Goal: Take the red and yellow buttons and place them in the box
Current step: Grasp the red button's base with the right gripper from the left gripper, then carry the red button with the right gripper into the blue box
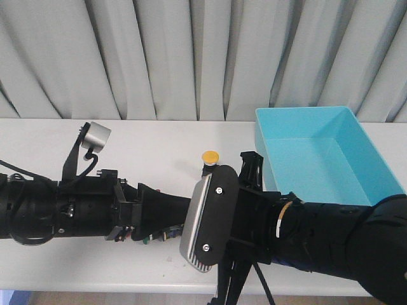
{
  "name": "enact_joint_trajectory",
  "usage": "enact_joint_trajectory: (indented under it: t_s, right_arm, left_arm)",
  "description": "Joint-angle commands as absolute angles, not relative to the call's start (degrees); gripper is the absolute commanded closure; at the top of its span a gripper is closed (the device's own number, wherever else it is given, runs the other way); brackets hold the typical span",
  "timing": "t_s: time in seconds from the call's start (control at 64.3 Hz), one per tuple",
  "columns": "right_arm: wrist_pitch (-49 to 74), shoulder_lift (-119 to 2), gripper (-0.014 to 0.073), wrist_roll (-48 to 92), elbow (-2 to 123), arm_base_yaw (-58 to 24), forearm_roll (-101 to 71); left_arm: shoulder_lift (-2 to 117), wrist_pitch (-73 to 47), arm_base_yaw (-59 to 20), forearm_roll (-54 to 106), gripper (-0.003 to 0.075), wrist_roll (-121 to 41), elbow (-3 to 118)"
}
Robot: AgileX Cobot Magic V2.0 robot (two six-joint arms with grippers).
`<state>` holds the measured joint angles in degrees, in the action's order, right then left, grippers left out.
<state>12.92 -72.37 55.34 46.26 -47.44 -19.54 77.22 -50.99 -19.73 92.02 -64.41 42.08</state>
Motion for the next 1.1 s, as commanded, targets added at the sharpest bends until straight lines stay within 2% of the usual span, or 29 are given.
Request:
enact_joint_trajectory:
  t_s: [0.0,0.249,0.404,0.575,0.684,0.871,1.089]
  right_arm:
    - [10.2,-71.1,0.0416,55.2,48.1,-45.9,-19.9]
    - [17.2,-70.5,0.0414,51.7,48.1,-33.7,-20.0]
    - [20.5,-70.6,0.0410,40.7,48.2,-22.4,-20.0]
    - [37.1,-75.4,0.0405,26.3,55.5,-7.3,-14.5]
    - [45.3,-81.6,0.0400,17.3,61.8,-1.4,-6.8]
    - [49.2,-92.8,0.0393,11.0,70.5,3.9,-3.4]
    - [53.2,-104.1,0.0376,11.0,80.5,4.4,-3.7]
  left_arm:
    - [75.8,-53.5,-19.8,95.8,0.0196,-64.7,43.6]
    - [75.8,-52.1,-19.8,95.7,0.0196,-65.0,43.6]
    - [75.8,-49.3,-19.8,93.3,0.0196,-65.0,43.6]
    - [75.8,-45.6,-19.8,86.4,0.0196,-65.0,43.6]
    - [75.8,-43.4,-19.8,79.4,0.0196,-65.0,43.6]
    - [75.8,-40.7,-19.8,69.1,0.0196,-65.0,43.6]
    - [75.8,-38.5,-19.8,65.2,0.0196,-65.0,43.6]
